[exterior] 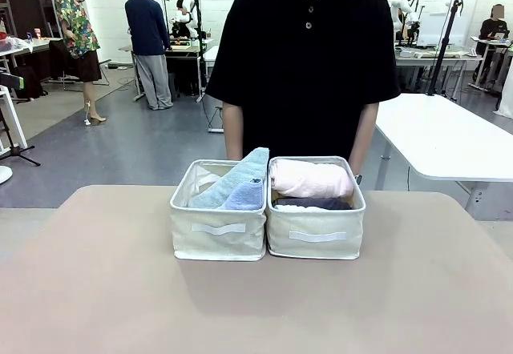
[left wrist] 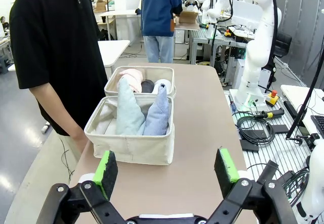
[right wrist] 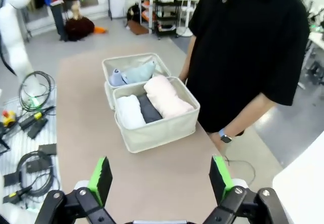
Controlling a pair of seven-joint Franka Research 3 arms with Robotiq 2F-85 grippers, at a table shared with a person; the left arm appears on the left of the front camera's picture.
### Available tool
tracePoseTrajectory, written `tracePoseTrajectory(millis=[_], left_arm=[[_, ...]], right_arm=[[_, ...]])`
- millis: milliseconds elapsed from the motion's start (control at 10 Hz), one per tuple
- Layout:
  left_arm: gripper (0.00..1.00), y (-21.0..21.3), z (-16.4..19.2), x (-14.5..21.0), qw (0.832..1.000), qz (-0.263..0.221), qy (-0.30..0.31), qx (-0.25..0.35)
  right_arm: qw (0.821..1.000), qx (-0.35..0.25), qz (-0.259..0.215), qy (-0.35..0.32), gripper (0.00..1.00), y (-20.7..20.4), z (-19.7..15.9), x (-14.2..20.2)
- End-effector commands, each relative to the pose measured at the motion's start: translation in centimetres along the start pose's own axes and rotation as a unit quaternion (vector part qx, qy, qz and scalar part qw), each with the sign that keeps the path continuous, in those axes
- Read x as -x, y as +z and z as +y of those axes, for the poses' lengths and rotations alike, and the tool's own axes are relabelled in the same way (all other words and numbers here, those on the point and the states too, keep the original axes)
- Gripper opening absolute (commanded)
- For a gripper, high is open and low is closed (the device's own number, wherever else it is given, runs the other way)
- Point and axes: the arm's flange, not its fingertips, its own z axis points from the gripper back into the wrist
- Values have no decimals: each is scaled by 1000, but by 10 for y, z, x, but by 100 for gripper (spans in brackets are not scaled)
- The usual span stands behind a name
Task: Sort the towels based on their folding style.
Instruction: Pick up another triangle-folded towel from the table and place it in the left Fabric basket.
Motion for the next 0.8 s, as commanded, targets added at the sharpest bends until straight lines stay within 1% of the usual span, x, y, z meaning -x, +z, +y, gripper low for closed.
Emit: tracePoseTrajectory(millis=[0,700], left_arm=[[100,-1,-3,0,1000,4,-5,5],[100,-1,-3,0,1000,4,-5,5]], right_arm=[[999,-20,-6,28,100,-1,4,-1],[999,-20,-6,28,100,-1,4,-1]])
